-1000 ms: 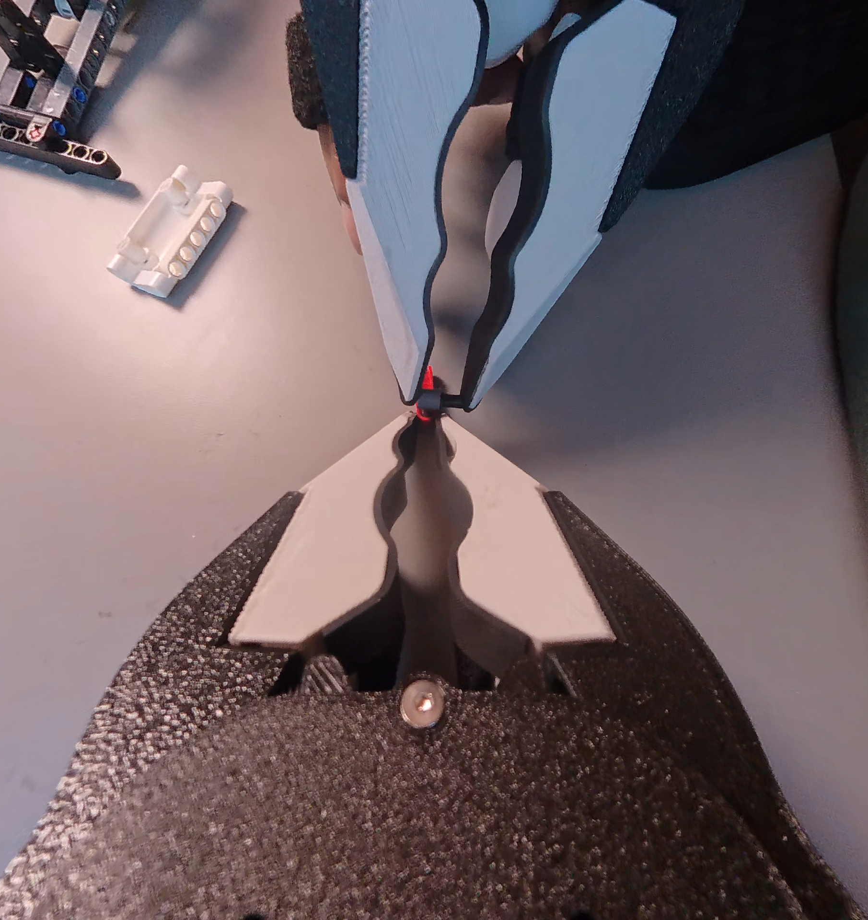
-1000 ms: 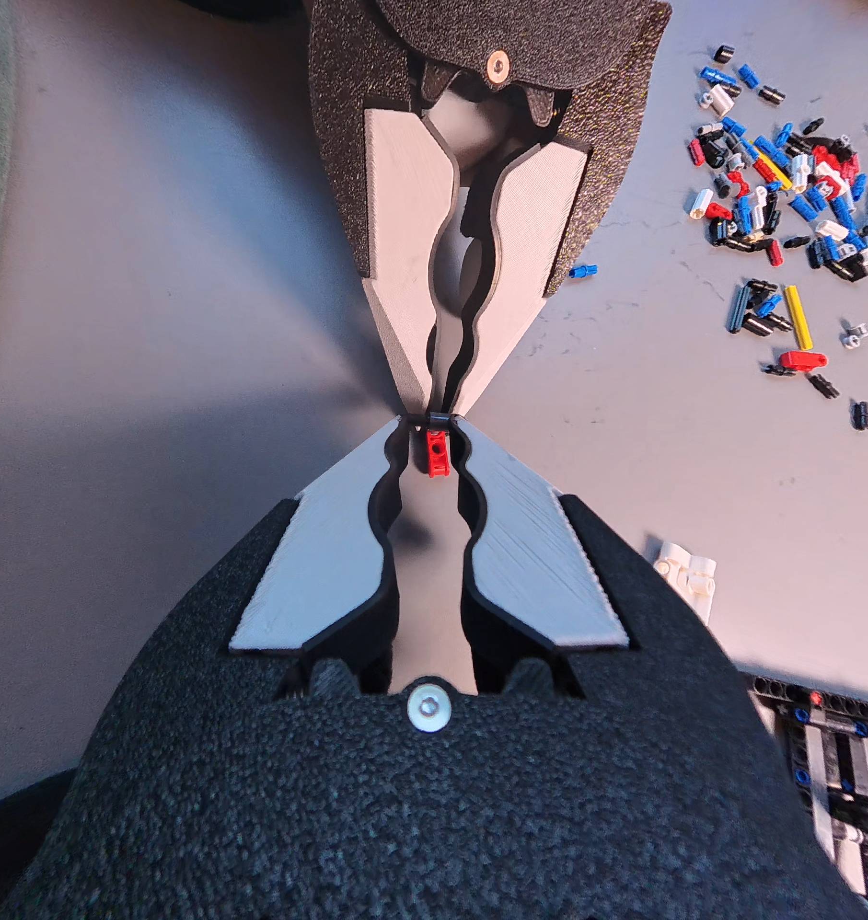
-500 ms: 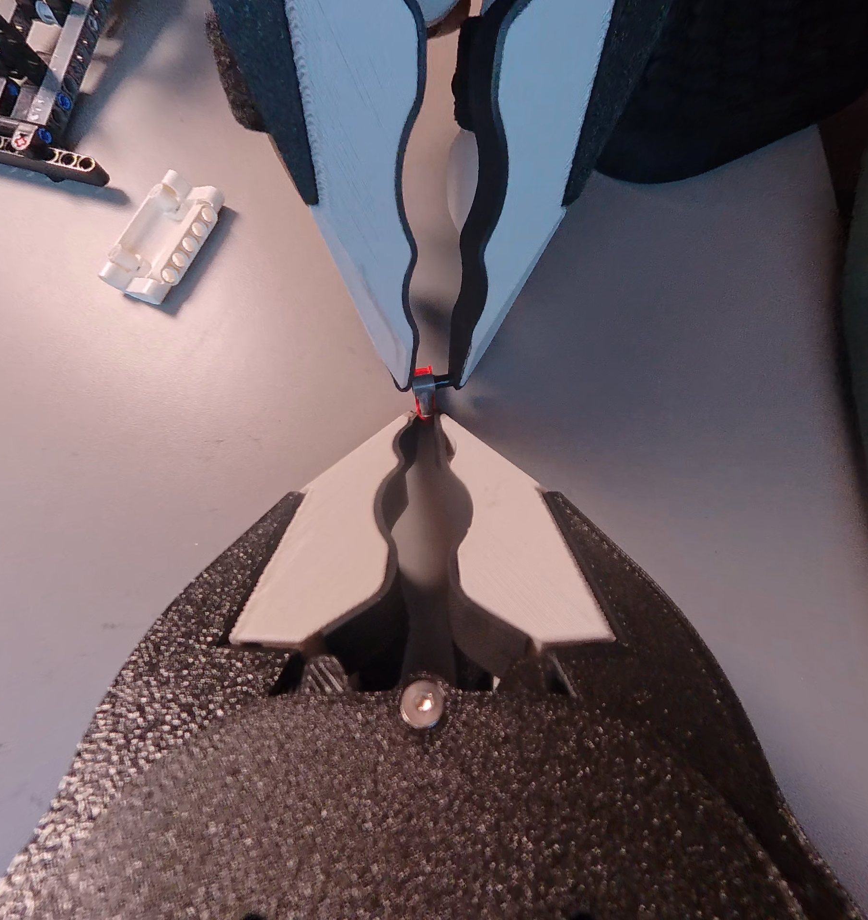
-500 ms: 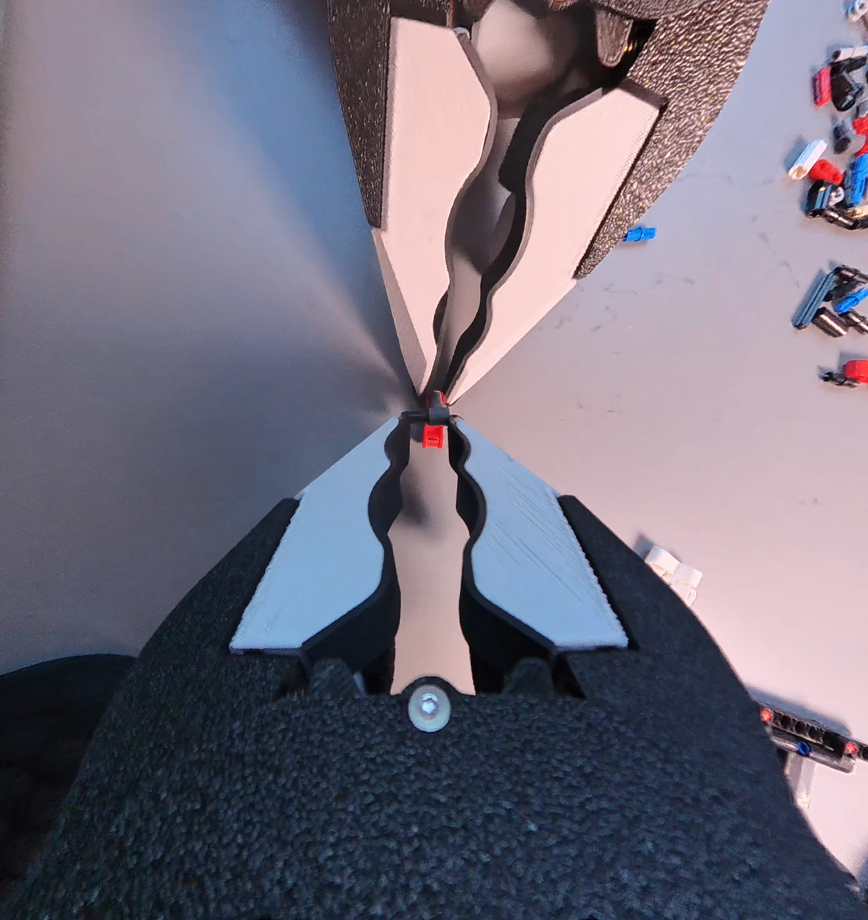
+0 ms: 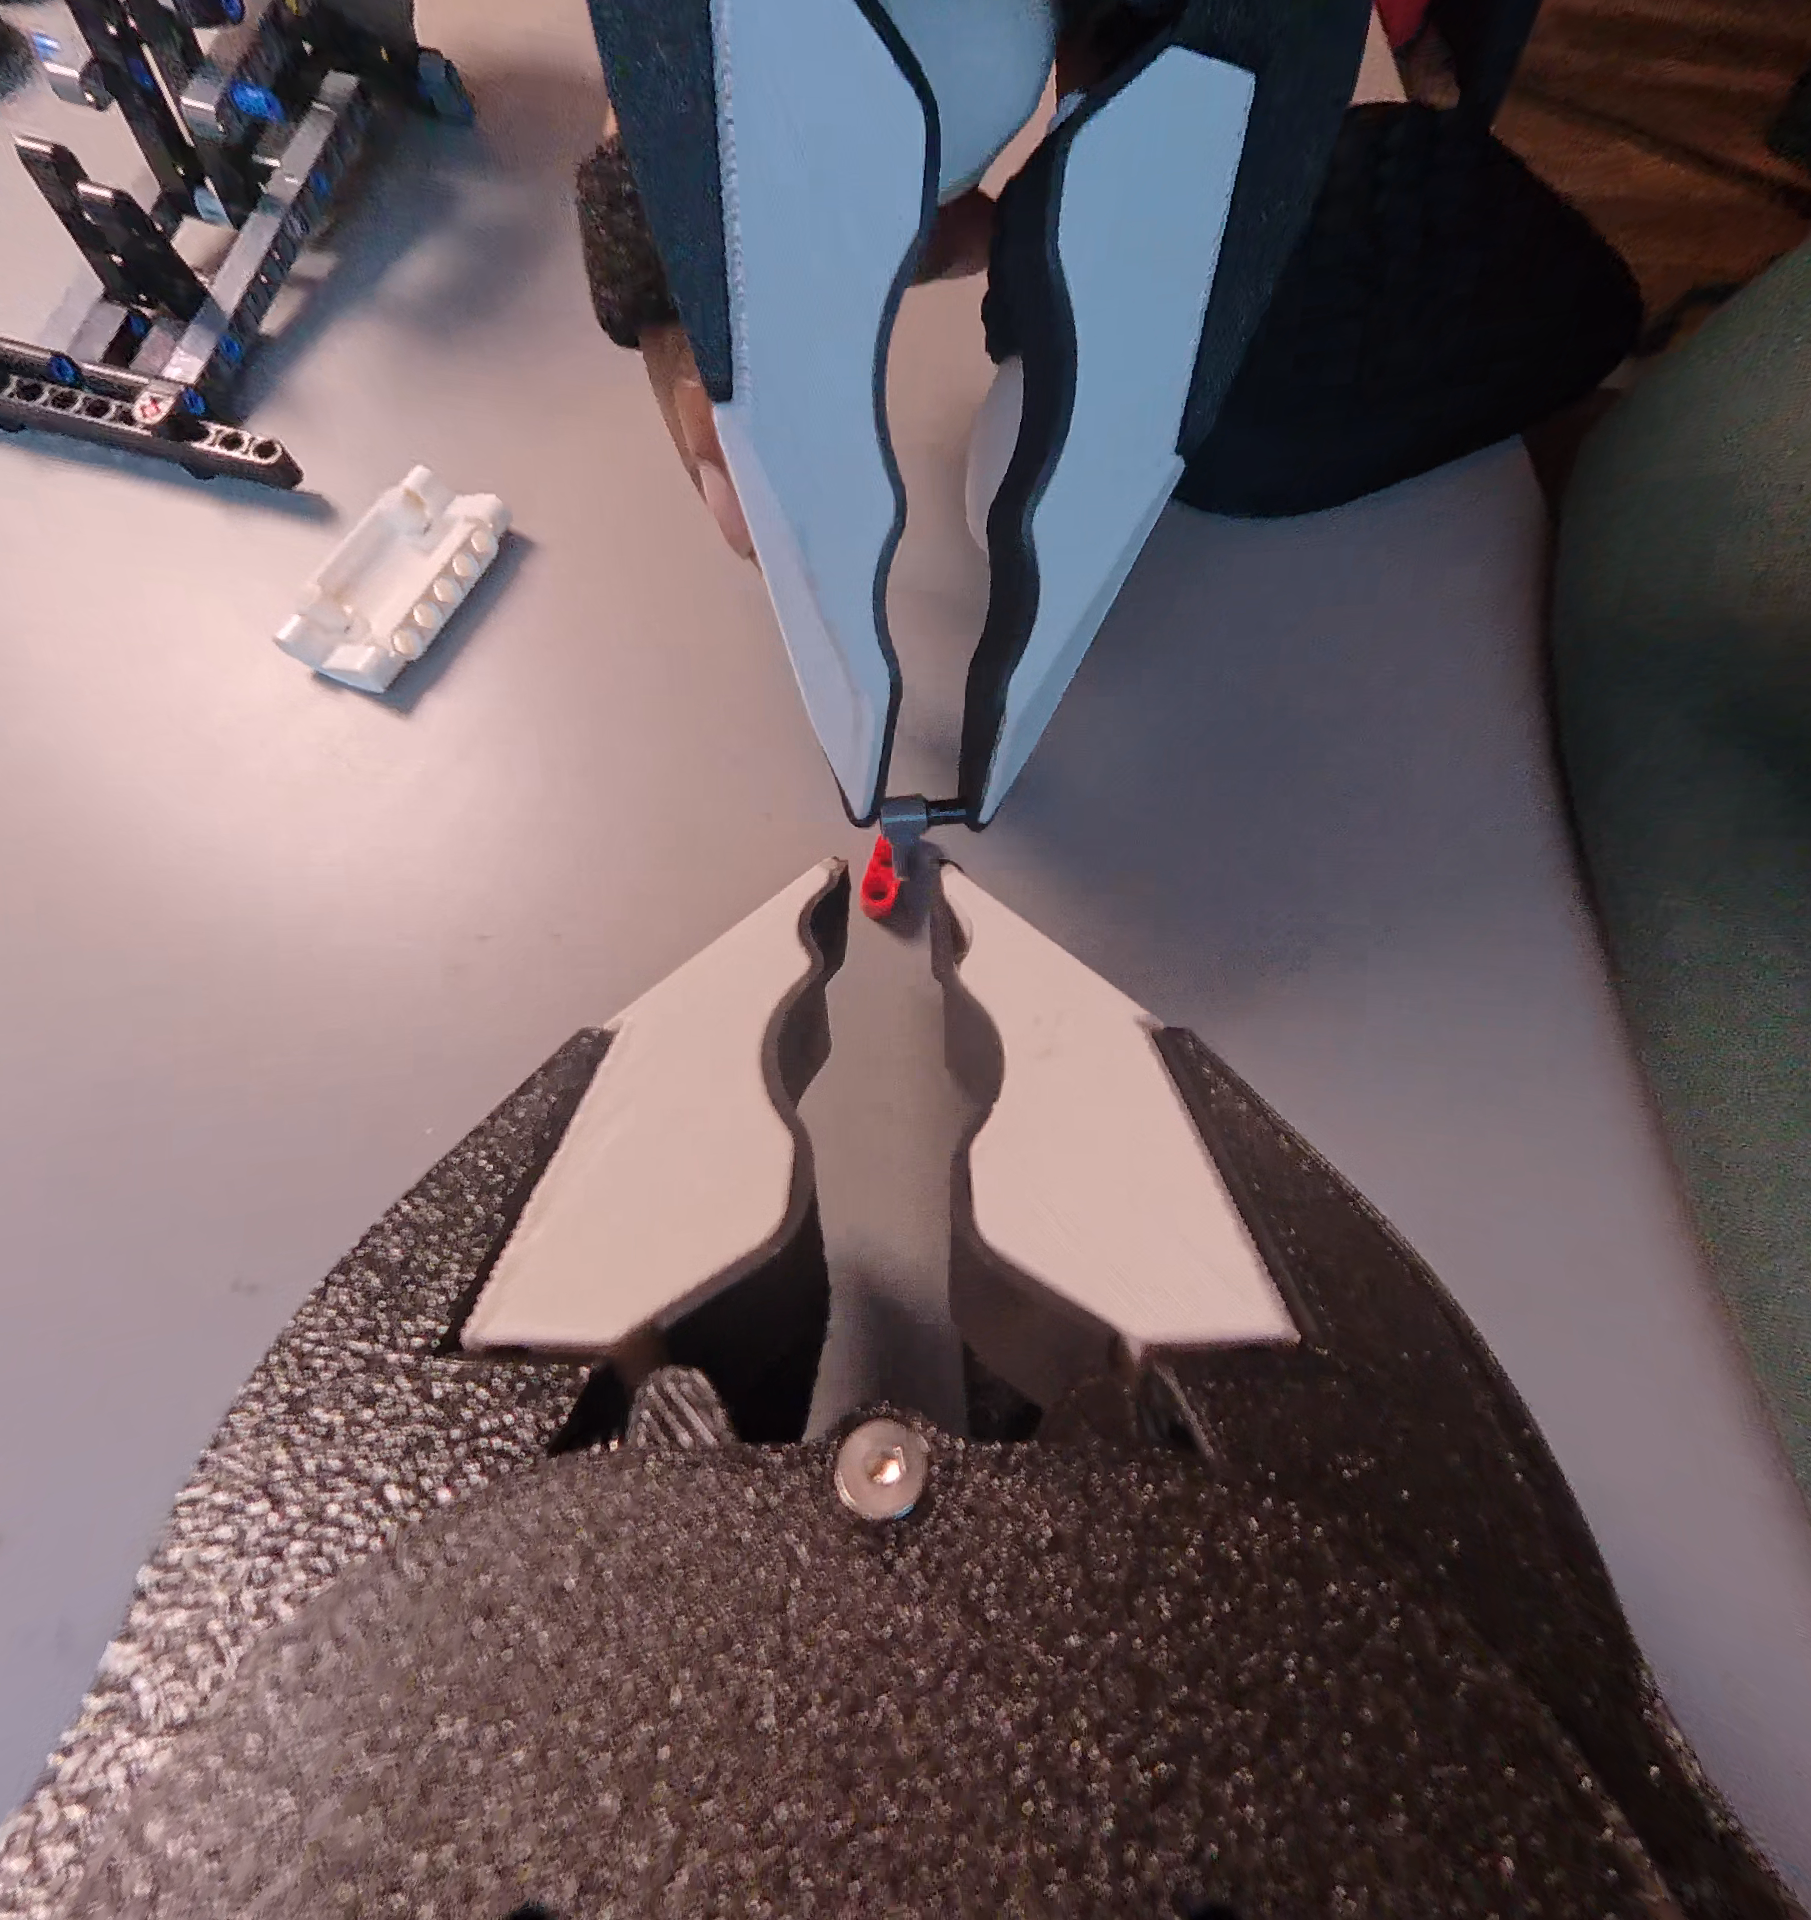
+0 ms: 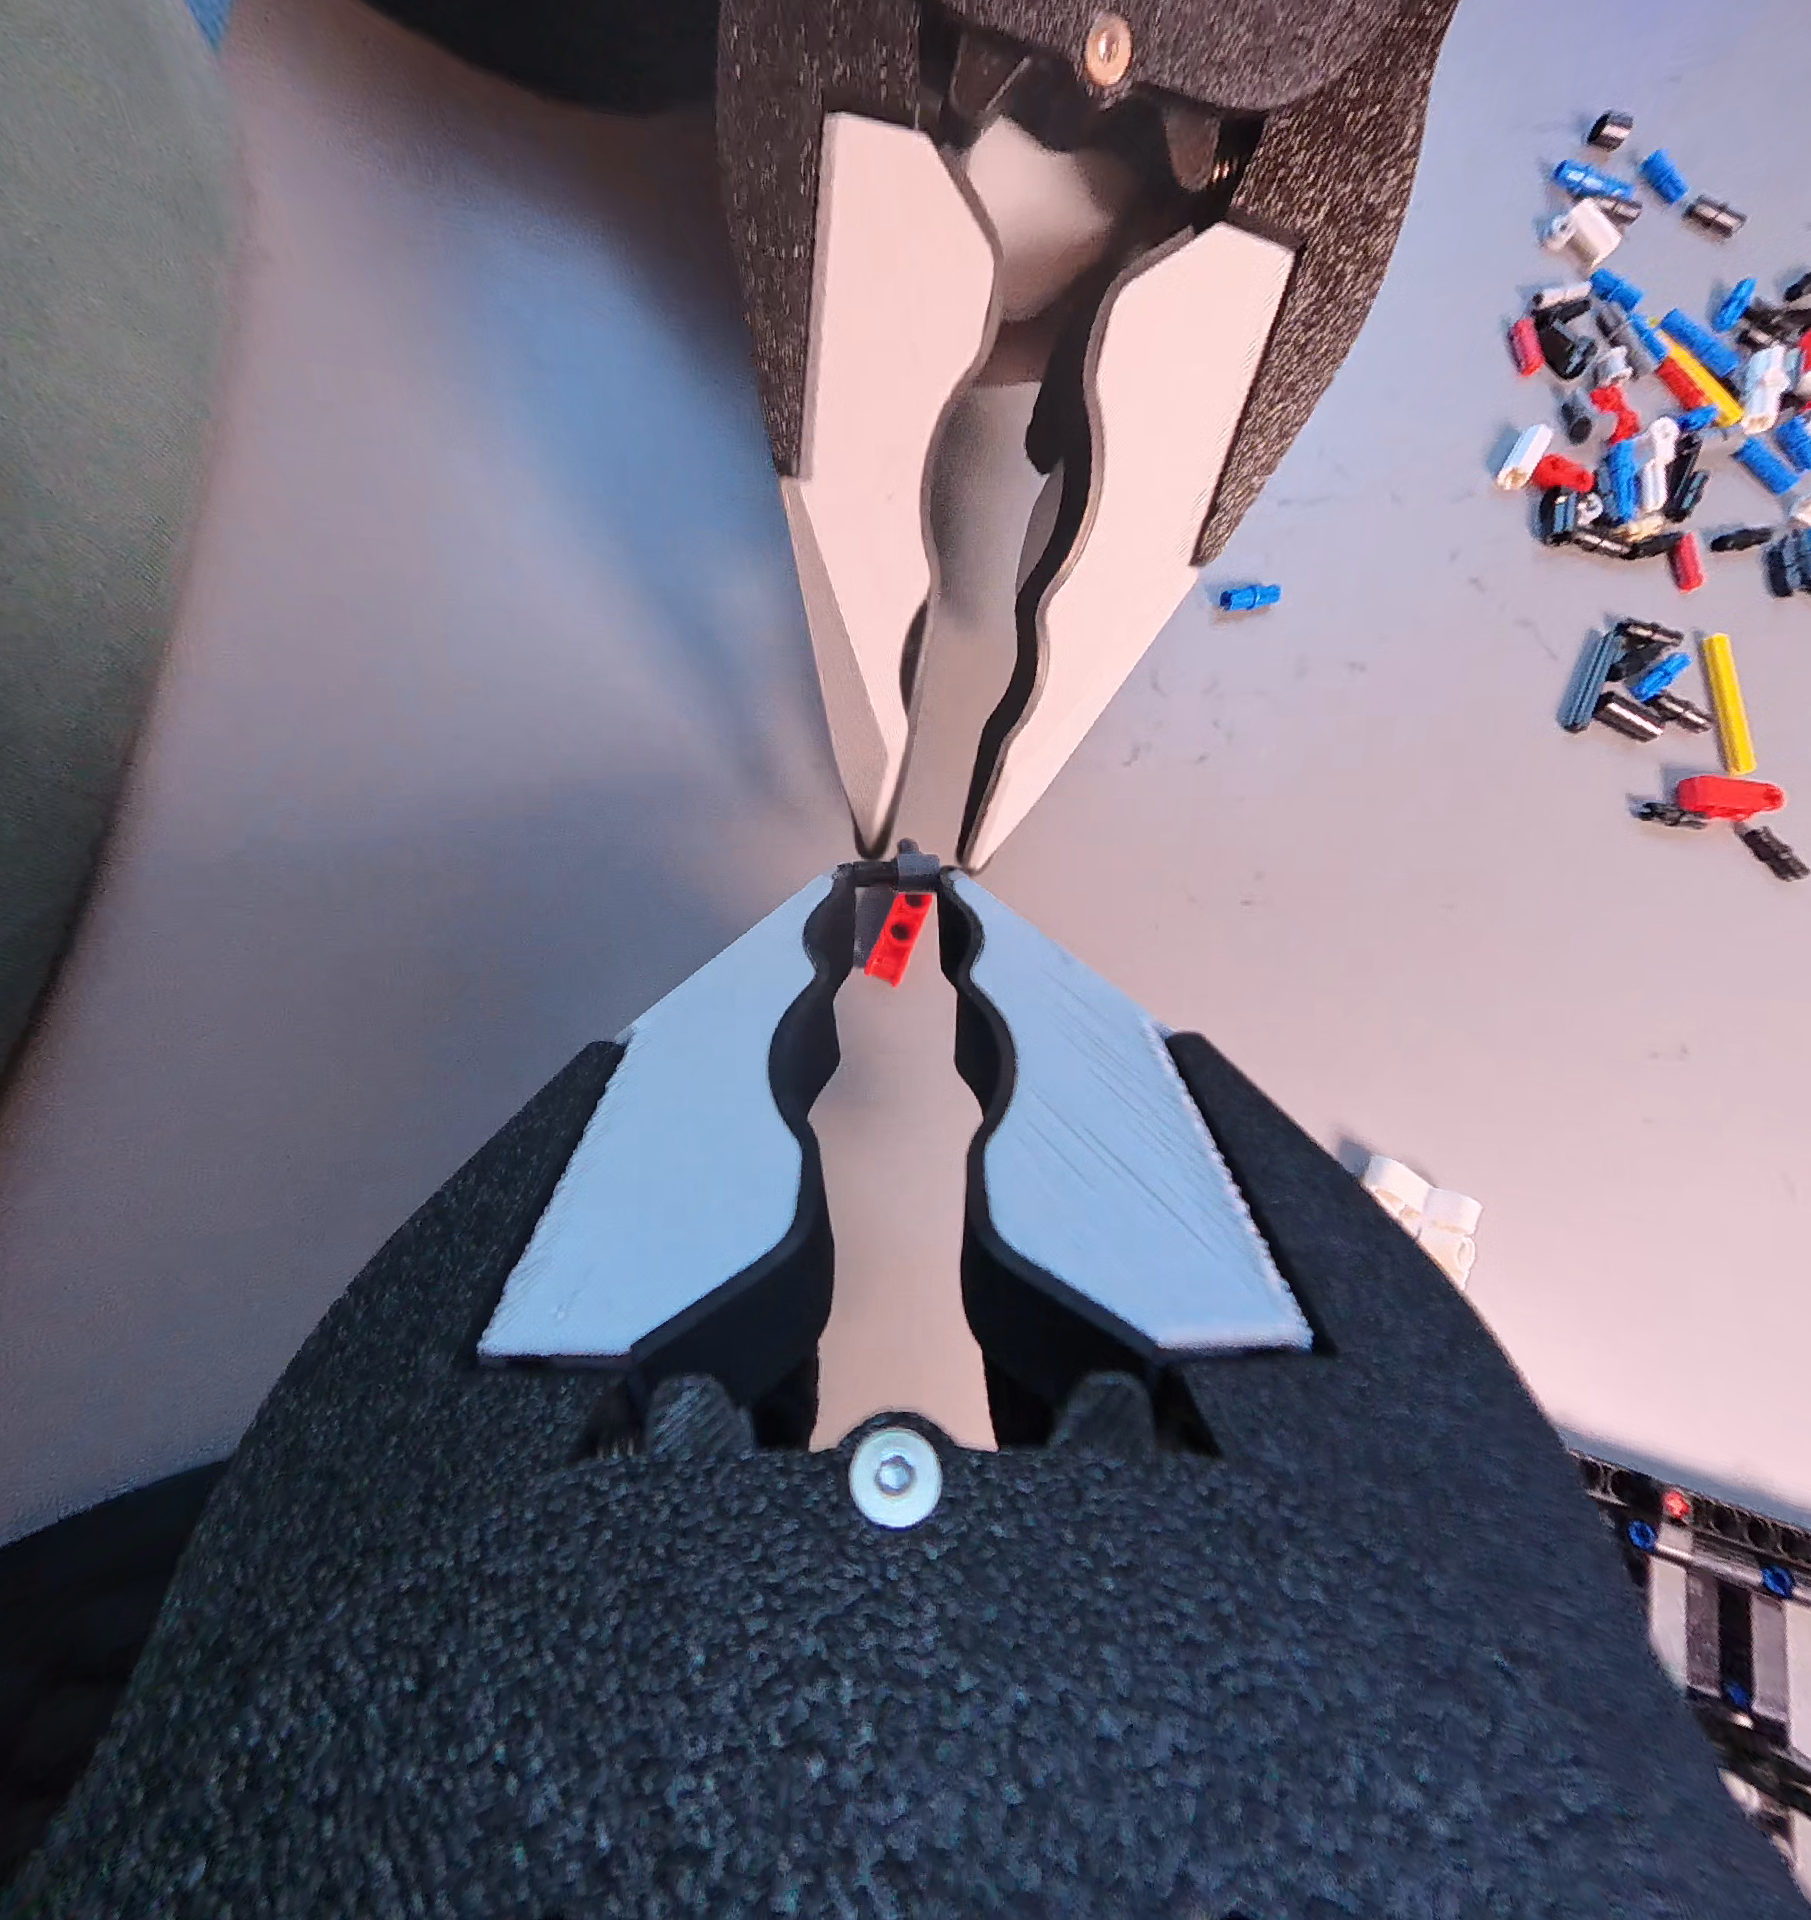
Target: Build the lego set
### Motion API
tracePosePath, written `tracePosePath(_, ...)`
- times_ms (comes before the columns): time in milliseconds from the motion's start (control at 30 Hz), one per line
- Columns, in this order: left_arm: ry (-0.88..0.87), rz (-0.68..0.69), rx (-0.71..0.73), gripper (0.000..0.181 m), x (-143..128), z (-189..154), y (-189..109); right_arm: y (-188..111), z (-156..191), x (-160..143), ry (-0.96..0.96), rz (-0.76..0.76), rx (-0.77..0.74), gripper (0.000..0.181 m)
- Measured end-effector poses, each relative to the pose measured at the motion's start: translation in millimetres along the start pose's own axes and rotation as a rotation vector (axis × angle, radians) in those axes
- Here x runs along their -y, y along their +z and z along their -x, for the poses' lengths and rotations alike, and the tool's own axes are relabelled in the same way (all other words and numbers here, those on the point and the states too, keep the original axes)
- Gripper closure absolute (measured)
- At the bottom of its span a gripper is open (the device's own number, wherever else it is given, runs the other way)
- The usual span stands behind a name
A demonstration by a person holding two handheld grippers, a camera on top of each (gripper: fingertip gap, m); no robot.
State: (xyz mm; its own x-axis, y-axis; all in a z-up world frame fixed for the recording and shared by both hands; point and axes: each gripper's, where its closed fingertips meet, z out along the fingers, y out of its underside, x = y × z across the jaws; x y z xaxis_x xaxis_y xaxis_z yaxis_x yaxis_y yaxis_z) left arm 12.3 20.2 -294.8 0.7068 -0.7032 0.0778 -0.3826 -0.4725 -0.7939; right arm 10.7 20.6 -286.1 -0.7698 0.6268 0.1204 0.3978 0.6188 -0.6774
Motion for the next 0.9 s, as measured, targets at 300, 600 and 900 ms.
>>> tracePosePath(300, 0.061, -0.054, 0.126, 0.178, 13, 9, -5, -14, -14, 23, 0.405, -0.170, -0.022, 0.152)
tracePosePath(600, 0.126, -0.053, 0.306, 0.178, 19, 24, -14, -15, -23, 25, 0.696, -0.219, -0.080, 0.170)
tracePosePath(900, 0.133, -0.045, 0.361, 0.178, 20, 26, -17, -17, -29, 28, 0.772, -0.206, -0.095, 0.173)
